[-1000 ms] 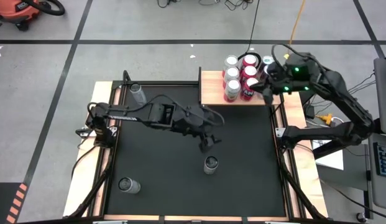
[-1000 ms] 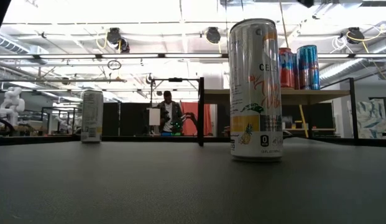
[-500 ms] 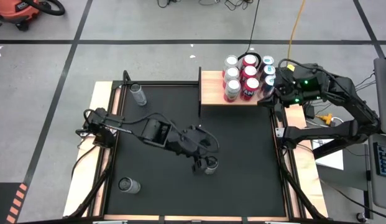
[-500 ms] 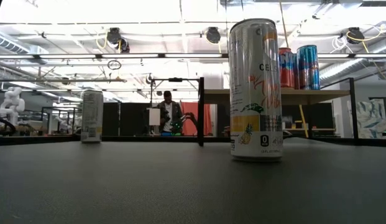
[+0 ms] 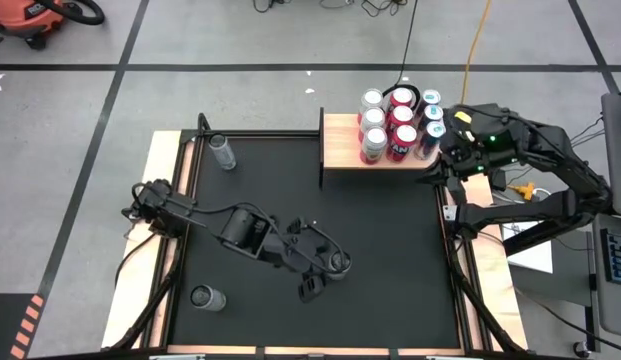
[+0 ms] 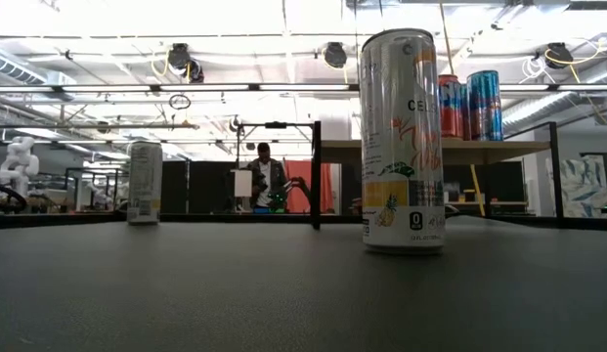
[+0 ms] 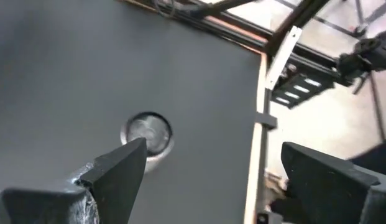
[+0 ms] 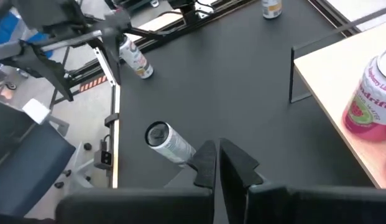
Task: Place canned beverage on shelf
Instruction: Put the middle white yellow soda can on the shelf
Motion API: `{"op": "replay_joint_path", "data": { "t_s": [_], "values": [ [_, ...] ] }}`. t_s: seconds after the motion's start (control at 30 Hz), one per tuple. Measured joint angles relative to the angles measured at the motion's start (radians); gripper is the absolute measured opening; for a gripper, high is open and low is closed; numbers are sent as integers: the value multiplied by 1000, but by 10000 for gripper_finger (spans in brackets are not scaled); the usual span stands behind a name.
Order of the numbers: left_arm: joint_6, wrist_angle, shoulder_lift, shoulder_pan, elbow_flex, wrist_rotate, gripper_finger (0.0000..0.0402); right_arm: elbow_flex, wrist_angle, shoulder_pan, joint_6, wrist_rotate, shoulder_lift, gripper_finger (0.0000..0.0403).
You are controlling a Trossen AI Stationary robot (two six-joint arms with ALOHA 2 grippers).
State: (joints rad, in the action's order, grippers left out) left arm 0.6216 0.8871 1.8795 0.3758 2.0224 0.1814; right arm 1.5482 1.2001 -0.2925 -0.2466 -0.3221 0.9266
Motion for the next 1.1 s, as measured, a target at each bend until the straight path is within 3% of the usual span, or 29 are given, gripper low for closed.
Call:
{"op": "replay_joint_path", "data": {
  "t_s": [0.27,0.5,0.77,1.1],
  "values": [
    [28,-36,69,9,0,-10,375,-1,-6,30,11,3,-18,0],
    [21,-77,131,19,0,140,375,-1,-2,45,0,3,-32,0],
    [58,-54,193,-7,-1,95,392,-1,-6,46,-23,4,-37,0],
    [70,-51,196,-23,-1,123,400,-1,5,46,-13,4,-37,0]
  ]
}}
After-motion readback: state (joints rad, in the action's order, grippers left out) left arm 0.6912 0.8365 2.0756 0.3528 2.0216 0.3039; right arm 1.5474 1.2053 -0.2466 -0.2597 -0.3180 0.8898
